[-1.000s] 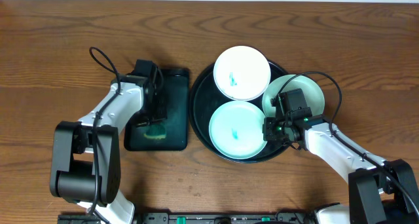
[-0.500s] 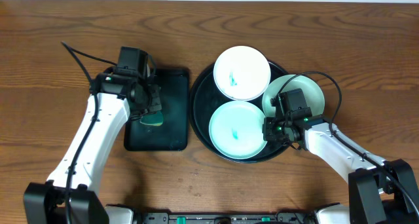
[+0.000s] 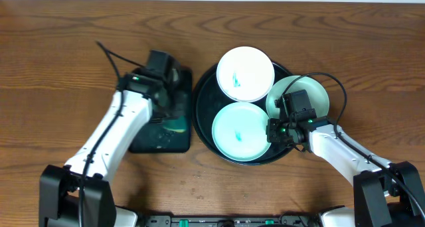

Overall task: Clean dirty plates on tray and stack at the side
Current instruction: 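Scrub the lower pale green plate with the sponge in left gripper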

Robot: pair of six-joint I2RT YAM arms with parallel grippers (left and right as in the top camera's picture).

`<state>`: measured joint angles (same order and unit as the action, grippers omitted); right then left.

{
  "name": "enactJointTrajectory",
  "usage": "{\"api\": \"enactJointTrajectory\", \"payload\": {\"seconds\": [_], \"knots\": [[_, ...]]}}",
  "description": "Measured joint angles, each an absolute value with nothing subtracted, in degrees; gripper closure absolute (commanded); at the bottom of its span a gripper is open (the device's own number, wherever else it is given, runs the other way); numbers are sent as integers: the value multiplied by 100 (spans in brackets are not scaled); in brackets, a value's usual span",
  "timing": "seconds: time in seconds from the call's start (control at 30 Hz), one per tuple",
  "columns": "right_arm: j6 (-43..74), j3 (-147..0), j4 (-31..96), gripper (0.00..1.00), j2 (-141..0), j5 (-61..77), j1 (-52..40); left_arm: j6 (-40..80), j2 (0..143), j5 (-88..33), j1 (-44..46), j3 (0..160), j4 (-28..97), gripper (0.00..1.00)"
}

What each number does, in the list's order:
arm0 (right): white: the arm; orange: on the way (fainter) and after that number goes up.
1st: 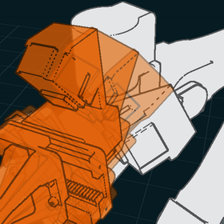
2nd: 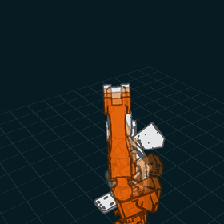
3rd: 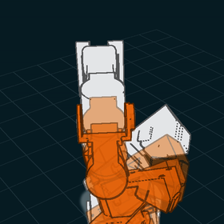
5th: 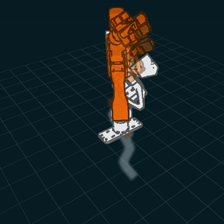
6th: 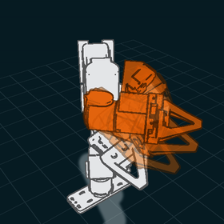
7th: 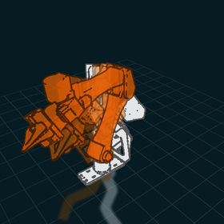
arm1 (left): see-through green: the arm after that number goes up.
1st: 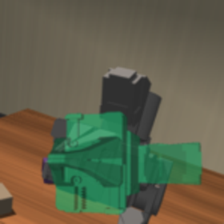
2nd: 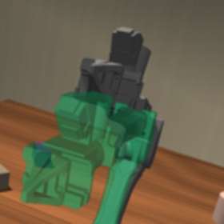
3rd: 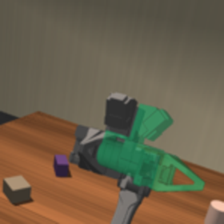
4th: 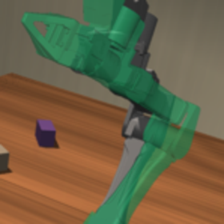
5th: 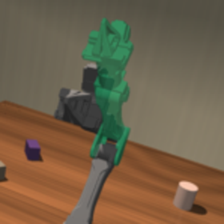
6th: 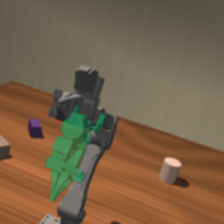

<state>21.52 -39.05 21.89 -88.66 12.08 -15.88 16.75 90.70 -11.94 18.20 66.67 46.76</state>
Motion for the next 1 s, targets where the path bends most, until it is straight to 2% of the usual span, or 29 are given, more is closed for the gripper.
{"api": "enactJointTrajectory", "payload": {"seconds": [0.3, 0.57, 0.8, 1.0], "knots": [[2154, -3907, 2198, 88, -8866, 1208, -1588, 2613, 9319, -1772, 3350, 6530, 3214, 92], [2154, -3911, 2237, 88, -8866, 1208, -1588, 3363, 10412, -2263, 3892, 6504, 2115, 93], [2154, -3922, 2261, 88, -8866, 1201, -1588, 3651, 10932, -2536, 3942, 6512, 2163, 92], [2154, -3924, 2270, 87, -8866, 1205, -1588, 3568, 10873, -1636, 3795, 6731, 3282, 93]]}}
